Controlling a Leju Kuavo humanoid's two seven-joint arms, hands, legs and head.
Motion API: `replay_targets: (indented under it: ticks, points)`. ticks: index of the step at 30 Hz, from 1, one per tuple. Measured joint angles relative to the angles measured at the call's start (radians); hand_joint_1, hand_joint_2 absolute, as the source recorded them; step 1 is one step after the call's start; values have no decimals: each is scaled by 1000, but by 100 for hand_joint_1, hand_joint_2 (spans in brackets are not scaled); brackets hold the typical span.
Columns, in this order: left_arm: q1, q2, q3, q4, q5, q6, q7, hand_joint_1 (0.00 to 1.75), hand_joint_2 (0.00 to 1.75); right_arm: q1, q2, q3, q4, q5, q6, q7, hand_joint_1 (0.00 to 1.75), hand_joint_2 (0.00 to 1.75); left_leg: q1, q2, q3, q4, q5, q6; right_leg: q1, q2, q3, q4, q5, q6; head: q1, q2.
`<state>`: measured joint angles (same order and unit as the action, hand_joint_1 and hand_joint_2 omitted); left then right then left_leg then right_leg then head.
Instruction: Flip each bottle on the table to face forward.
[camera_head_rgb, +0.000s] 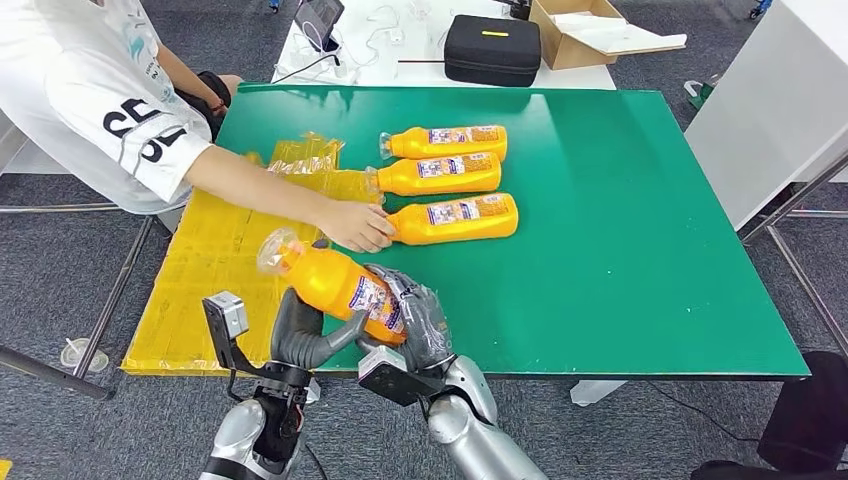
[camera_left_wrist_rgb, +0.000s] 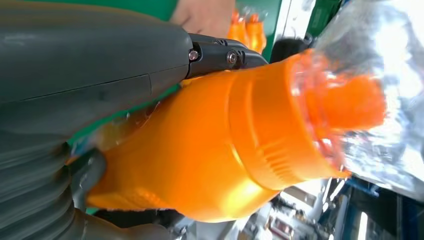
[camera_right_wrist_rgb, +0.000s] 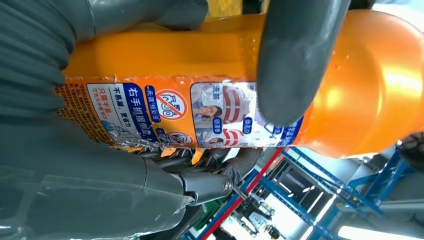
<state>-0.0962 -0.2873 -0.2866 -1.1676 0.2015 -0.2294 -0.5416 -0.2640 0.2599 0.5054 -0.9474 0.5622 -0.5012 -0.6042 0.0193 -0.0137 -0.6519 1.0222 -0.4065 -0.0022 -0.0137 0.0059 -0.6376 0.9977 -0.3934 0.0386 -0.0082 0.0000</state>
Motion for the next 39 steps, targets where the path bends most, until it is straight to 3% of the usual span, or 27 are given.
replay_targets:
  ticks: [13, 14, 16, 17, 18, 20, 28, 32, 34, 36, 37, 38, 39]
  points:
    - [-1, 1, 17, 34, 157, -128, 38, 0, 175, -33, 9, 37, 99, -28, 76, 4, 175, 175, 0, 0, 0, 0, 0, 0, 0, 0, 0, 0, 0, 0, 0, 0]
    - [0, 1, 17, 35, 155, -127, 38, 23, 175, -35, 10, 38, 104, -29, 79, 4, 175, 175, 0, 0, 0, 0, 0, 0, 0, 0, 0, 0, 0, 0, 0, 0]
    - [0, 1, 18, 35, 142, -120, 31, 91, 175, -36, 12, 40, 113, -31, 82, 4, 175, 175, 0, 0, 0, 0, 0, 0, 0, 0, 0, 0, 0, 0, 0, 0]
    - [0, 2, 18, 35, 129, -111, 25, 134, 175, -37, 13, 41, 116, -33, 83, 4, 175, 175, 0, 0, 0, 0, 0, 0, 0, 0, 0, 0, 0, 0, 0, 0]
    - [0, 2, 17, 36, 109, -94, 17, 155, 175, -38, 14, 42, 120, -34, 84, 4, 175, 175, 0, 0, 0, 0, 0, 0, 0, 0, 0, 0, 0, 0, 0, 0]
    - [-1, 2, 14, 37, 59, -52, 0, 175, 175, -38, 16, 42, 125, -38, 87, 4, 175, 175, 0, 0, 0, 0, 0, 0, 0, 0, 0, 0, 0, 0, 0, 0]
    - [-8, 7, -6, 43, -94, 63, -45, 175, 175, -32, 18, 41, 131, -66, 100, 4, 175, 175, 0, 0, 0, 0, 0, 0, 0, 0, 0, 0, 0, 0, 0, 0]
    - [-9, 7, -6, 43, -121, 68, -47, 175, 175, -28, 18, 40, 131, -71, 103, 4, 170, 175, 0, 0, 0, 0, 0, 0, 0, 0, 0, 0, 0, 0, 0, 0]
    - [-9, 7, -2, 43, -101, 39, -41, 175, 175, -27, 18, 39, 131, -71, 102, 4, 119, 175, 0, 0, 0, 0, 0, 0, 0, 0, 0, 0, 0, 0, 0, 0]
    - [-9, 7, 7, 44, -57, -7, -29, 175, 175, -26, 18, 37, 130, -71, 95, 2, 35, 175, 0, 0, 0, 0, 0, 0, 0, 0, 0, 0, 0, 0, 0, 0]
    - [-9, 7, 13, 45, -29, -33, -21, 175, 175, -24, 18, 37, 130, -72, 90, 0, 13, 175, 0, 0, 0, 0, 0, 0, 0, 0, 0, 0, 0, 0, 0, 0]
    - [-9, 8, 19, 45, -1, -55, -12, 175, 175, -22, 18, 36, 130, -73, 83, -1, 0, 131, 0, 0, 0, 0, 0, 0, 0, 0, 0, 0, 0, 0, 0, 0]
    - [-9, 8, 25, 45, 27, -76, -2, 175, 175, -21, 18, 36, 129, -75, 77, -3, 0, 87, 0, 0, 0, 0, 0, 0, 0, 0, 0, 0, 0, 0, 0, 0]
